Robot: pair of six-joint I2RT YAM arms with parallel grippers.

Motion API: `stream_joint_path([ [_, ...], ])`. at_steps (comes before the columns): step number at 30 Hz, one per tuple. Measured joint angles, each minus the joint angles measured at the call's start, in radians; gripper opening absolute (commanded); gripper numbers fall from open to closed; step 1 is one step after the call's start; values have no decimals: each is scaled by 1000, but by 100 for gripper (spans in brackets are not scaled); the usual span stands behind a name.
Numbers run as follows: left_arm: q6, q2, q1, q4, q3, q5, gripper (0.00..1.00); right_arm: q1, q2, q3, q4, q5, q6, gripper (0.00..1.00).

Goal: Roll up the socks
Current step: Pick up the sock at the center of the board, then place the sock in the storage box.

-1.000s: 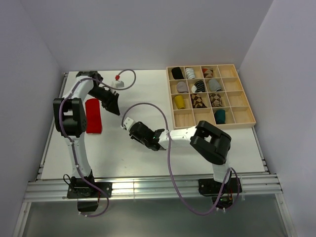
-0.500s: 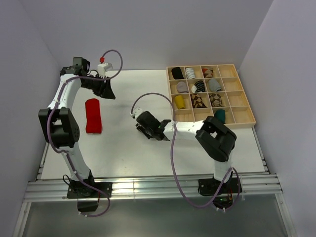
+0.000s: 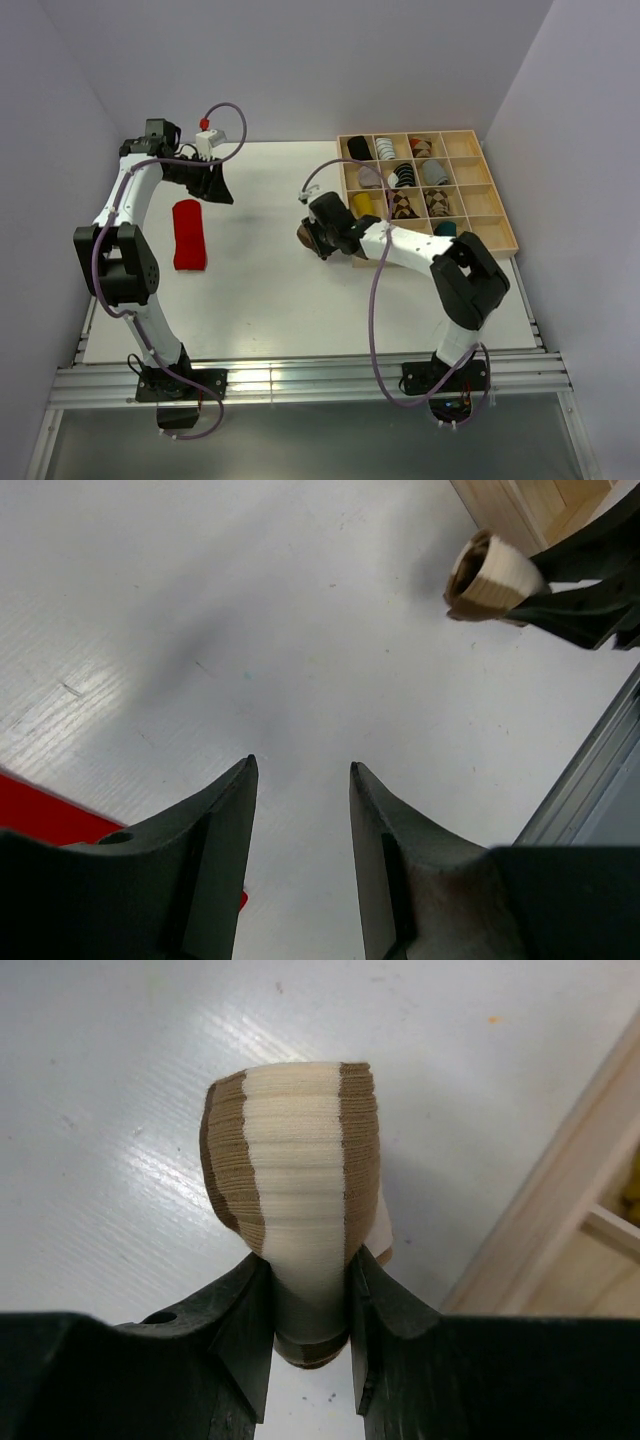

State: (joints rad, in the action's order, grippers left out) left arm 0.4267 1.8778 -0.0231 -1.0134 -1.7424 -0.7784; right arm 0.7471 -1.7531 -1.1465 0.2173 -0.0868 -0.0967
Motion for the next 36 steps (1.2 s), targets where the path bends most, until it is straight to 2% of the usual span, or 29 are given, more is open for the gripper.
stream_joint_path([
  [11,10,-23,0,-16,0,-12,47,-125,268,33,61,-14,-37,0],
  [18,35,-39,0,-45,-12,-59,48,-282,459,164,123,-161,-64,0],
  [27,84,-63,0,-76,-14,-108,48,-414,420,228,164,-302,-63,0],
  [36,114,-80,0,-92,-14,-118,48,-454,348,271,161,-372,-95,0],
])
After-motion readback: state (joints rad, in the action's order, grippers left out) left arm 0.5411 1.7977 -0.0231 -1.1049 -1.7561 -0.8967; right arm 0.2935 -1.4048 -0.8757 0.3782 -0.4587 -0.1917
